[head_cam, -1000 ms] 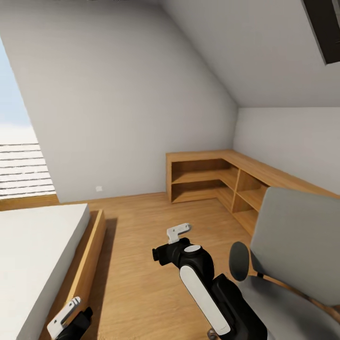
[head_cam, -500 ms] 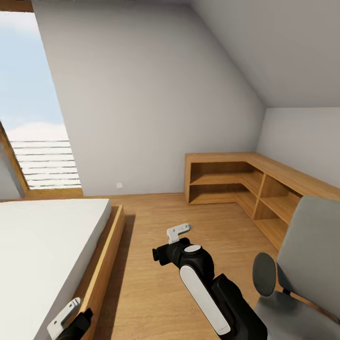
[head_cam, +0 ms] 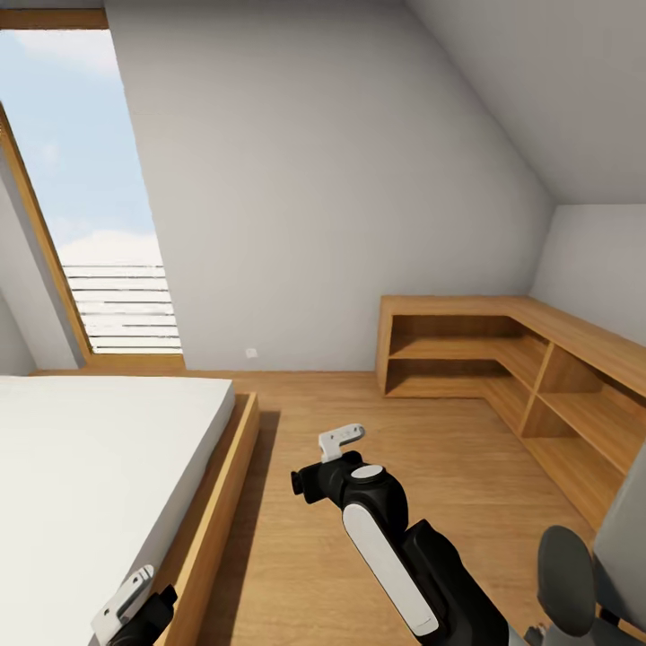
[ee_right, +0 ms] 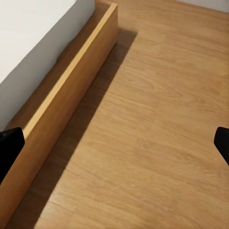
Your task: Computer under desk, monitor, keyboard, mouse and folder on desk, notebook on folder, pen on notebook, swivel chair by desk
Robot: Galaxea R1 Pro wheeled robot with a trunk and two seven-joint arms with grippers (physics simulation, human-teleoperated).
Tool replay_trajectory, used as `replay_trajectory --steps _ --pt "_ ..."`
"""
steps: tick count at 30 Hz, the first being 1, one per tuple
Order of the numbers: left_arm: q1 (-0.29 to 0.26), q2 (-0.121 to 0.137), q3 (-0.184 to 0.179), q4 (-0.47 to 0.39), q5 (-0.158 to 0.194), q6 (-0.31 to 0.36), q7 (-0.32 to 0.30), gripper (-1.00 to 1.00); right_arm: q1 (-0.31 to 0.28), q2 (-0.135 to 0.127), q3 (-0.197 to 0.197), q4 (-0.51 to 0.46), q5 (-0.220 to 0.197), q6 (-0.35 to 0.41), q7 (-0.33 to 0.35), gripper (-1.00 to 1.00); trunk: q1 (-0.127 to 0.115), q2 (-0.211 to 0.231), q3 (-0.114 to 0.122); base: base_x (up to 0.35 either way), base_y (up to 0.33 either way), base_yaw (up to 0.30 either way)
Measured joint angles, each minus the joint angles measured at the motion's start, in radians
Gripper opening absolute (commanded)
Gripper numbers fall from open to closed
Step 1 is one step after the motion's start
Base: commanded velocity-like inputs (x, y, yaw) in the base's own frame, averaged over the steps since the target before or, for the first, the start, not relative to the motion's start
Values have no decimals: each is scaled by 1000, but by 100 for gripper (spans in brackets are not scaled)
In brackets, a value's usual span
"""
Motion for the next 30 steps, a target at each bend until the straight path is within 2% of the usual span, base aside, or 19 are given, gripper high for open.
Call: replay_trajectory --steps 14,30 --pt "-6 0 -1 0 2 2 -2 100 0 -1 -2 0 -1 -8 2 100 0 0 0 44 47 4" --pt "-7 0 -2 1 1 2 -6 100 0 0 -4 0 6 -12 -4 100 -1 0 0 301 1 0"
